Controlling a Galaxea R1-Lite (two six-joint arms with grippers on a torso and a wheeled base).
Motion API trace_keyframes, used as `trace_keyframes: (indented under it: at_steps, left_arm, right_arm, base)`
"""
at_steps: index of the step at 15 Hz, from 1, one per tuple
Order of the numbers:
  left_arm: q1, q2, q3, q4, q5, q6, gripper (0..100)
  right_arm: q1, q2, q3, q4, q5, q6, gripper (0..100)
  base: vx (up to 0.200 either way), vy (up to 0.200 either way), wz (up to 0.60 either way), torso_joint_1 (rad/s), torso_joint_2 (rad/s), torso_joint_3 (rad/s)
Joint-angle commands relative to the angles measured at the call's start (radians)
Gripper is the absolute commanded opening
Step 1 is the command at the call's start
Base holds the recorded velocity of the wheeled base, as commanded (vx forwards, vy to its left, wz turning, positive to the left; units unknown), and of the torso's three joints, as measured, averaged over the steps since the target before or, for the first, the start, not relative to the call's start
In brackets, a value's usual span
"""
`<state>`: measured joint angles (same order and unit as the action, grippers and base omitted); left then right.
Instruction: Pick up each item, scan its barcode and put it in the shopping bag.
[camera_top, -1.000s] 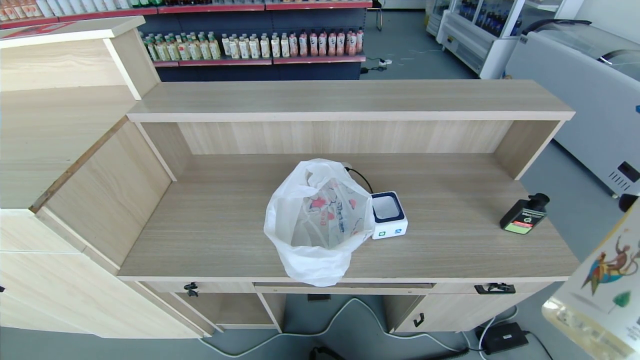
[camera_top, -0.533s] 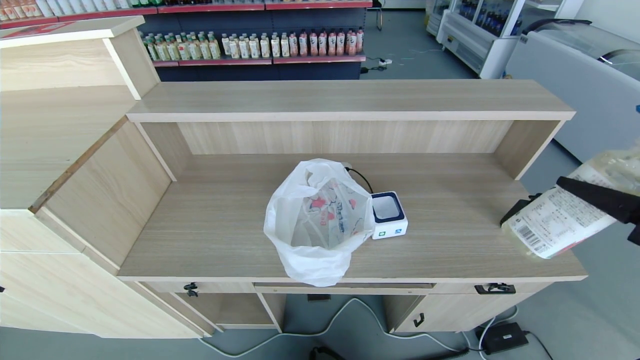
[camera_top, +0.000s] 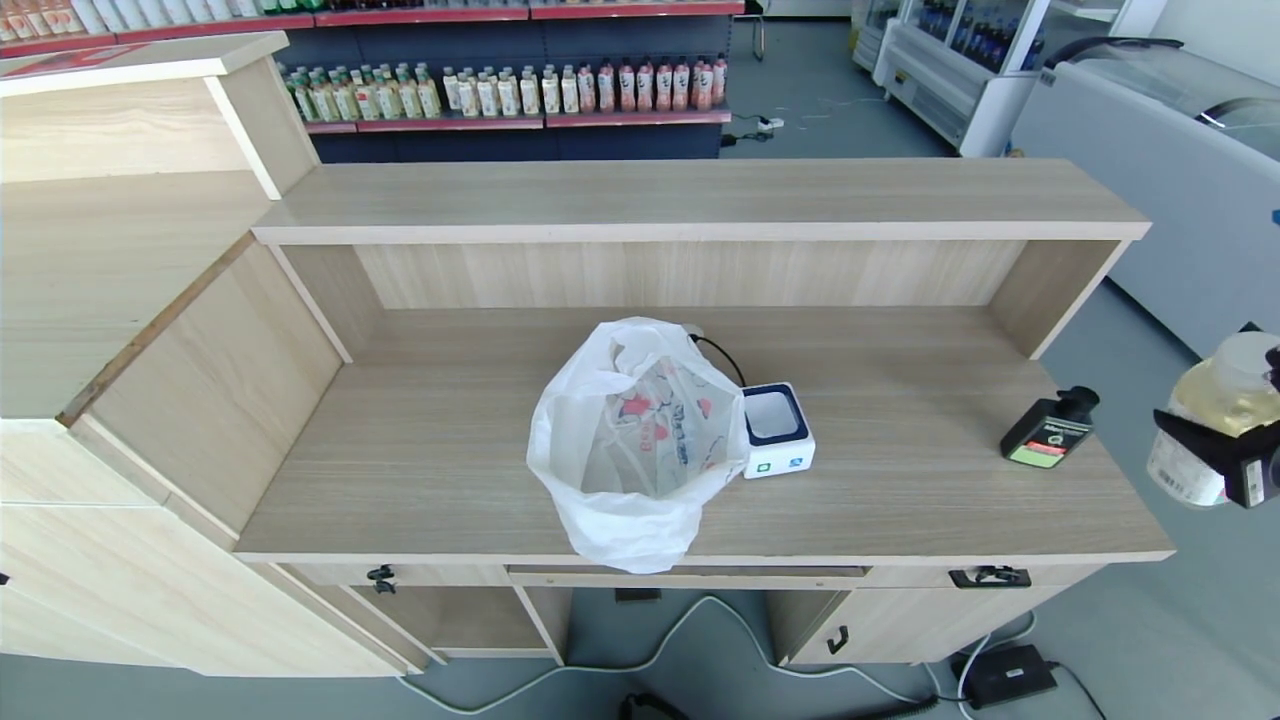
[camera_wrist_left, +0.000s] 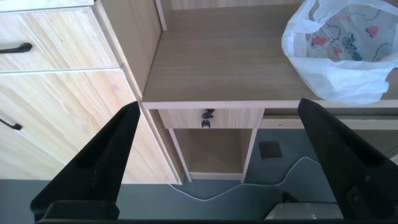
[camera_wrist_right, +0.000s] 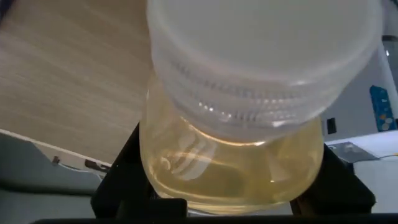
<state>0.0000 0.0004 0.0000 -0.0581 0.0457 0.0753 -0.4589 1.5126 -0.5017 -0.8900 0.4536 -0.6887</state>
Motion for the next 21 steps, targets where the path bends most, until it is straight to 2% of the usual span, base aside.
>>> trace_keyframes:
  at_steps: [1, 2, 5, 8, 12, 14, 16, 18, 21]
  left_arm:
    - [0.0, 0.0, 0.0, 0.0, 0.0, 0.0, 100]
    - [0.0, 0.0, 0.0, 0.0, 0.0, 0.0, 100]
    - [0.0, 0.0, 0.0, 0.0, 0.0, 0.0, 100]
    - [0.0, 0.0, 0.0, 0.0, 0.0, 0.0, 100]
    - [0.0, 0.0, 0.0, 0.0, 0.0, 0.0, 100]
    - [0.0, 0.0, 0.0, 0.0, 0.0, 0.0, 100]
    - [0.0, 0.0, 0.0, 0.0, 0.0, 0.0, 100]
    - [0.0, 0.0, 0.0, 0.0, 0.0, 0.0, 100]
    - [0.0, 0.0, 0.0, 0.0, 0.0, 0.0, 100]
  right_arm:
    - [-0.063, 0.13, -0.029, -0.099, 0.004, -0.133, 0]
    - [-0.067, 0.155, -0.038, -0.182, 0.019, -0.187, 0]
    - [-0.067, 0.195, -0.031, -0.285, 0.096, -0.242, 0]
    - [-0.084, 0.202, -0.037, -0.313, 0.169, -0.407, 0]
    - [-0.076, 0.218, -0.067, -0.33, 0.204, -0.489, 0]
    - [-0.075, 0.222, -0.072, -0.366, 0.215, -0.502, 0]
    - [-0.044, 0.258, -0.072, -0.461, 0.229, -0.499, 0]
    - [-0.012, 0.302, -0.074, -0.526, 0.272, -0.5, 0]
    - [0.052, 0.368, -0.069, -0.549, 0.349, -0.494, 0]
  base:
    - [0.0, 0.0, 0.0, 0.0, 0.0, 0.0]
    - [0.0, 0.0, 0.0, 0.0, 0.0, 0.0]
    - [0.0, 0.0, 0.0, 0.0, 0.0, 0.0]
    - [0.0, 0.0, 0.0, 0.0, 0.0, 0.0]
    - [0.0, 0.0, 0.45, 0.003, 0.0, 0.001]
    - [0.0, 0.0, 0.6, 0.0, 0.01, 0.0]
    - [0.0, 0.0, 0.6, 0.005, 0.0, 0.002]
    - [0.0, 0.0, 0.6, 0.002, 0.0, 0.0]
    - [0.0, 0.0, 0.4, 0.005, 0.0, 0.0]
